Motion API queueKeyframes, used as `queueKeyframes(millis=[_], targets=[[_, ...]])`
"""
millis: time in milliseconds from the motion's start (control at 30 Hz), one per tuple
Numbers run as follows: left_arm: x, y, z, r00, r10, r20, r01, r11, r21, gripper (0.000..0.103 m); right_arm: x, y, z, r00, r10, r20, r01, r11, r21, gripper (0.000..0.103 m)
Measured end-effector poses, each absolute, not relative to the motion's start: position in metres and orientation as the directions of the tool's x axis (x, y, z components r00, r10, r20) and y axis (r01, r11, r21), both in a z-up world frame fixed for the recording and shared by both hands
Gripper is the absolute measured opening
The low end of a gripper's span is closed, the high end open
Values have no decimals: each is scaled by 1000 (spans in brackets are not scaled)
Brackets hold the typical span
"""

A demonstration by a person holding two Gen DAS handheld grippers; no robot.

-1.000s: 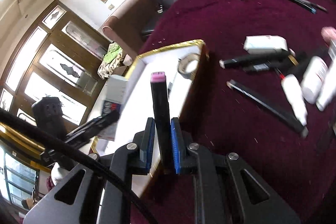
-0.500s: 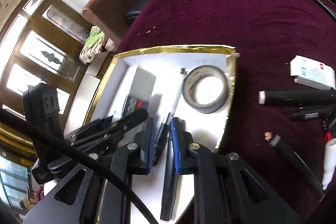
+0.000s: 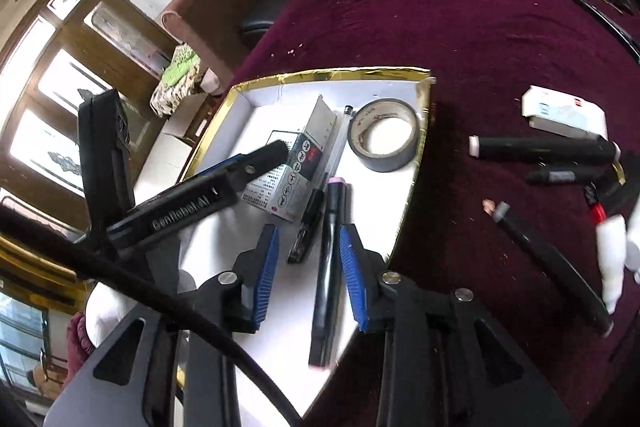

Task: Organize objects
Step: 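Lower the box into the tray with the left gripper while the right gripper drops the marker there, then move both open grippers back over the cluttered table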

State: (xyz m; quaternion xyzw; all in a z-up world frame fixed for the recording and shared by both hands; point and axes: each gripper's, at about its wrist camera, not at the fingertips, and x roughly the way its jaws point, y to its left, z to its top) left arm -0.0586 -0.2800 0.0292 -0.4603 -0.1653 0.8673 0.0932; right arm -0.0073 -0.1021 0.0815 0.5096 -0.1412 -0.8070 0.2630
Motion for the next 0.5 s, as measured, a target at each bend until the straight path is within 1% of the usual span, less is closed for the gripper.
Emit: queueKeyframes(millis=[100,200,233,267,300,333,367,400,433,467,500], targets=[[-45,-289,41,-575,346,-741,-14,-910,-415,71,4,-75,100,-411,-555,-724,264,-832,488,30],[-23,-287,64,-614,403,-678,-75,-886,-458,71,26,-40,135,-543,-479,-690,249,-876,412,30],[-16,-284,72,-626,425,-654,-102,-876,-472,71,36,-29,148,-597,-449,-665,248,-891,380,30],[-7,-278,82,-636,451,-626,-137,-864,-484,71,55,-14,170,-687,-391,-613,239,-917,318,31],[1,-270,93,-644,484,-593,-182,-849,-496,71,71,-4,185,-752,-340,-565,224,-938,265,43],[8,-264,103,-647,518,-560,-224,-831,-510,73,90,7,199,-821,-280,-498,197,-957,214,56],[17,-252,117,-640,592,-489,-304,-780,-547,83,111,19,213,-889,-222,-400,160,-970,183,90],[21,-245,125,-623,652,-431,-358,-728,-584,89,127,32,218,-927,-203,-315,146,-969,197,103],[26,-237,132,-593,723,-356,-417,-653,-632,102,146,53,219,-954,-215,-208,157,-952,263,103],[30,-227,136,-555,787,-269,-468,-563,-681,102,150,69,216,-951,-246,-190,172,-925,338,103],[31,-216,139,-519,831,-201,-505,-488,-712,102,144,82,211,-927,-292,-237,181,-899,399,103]])
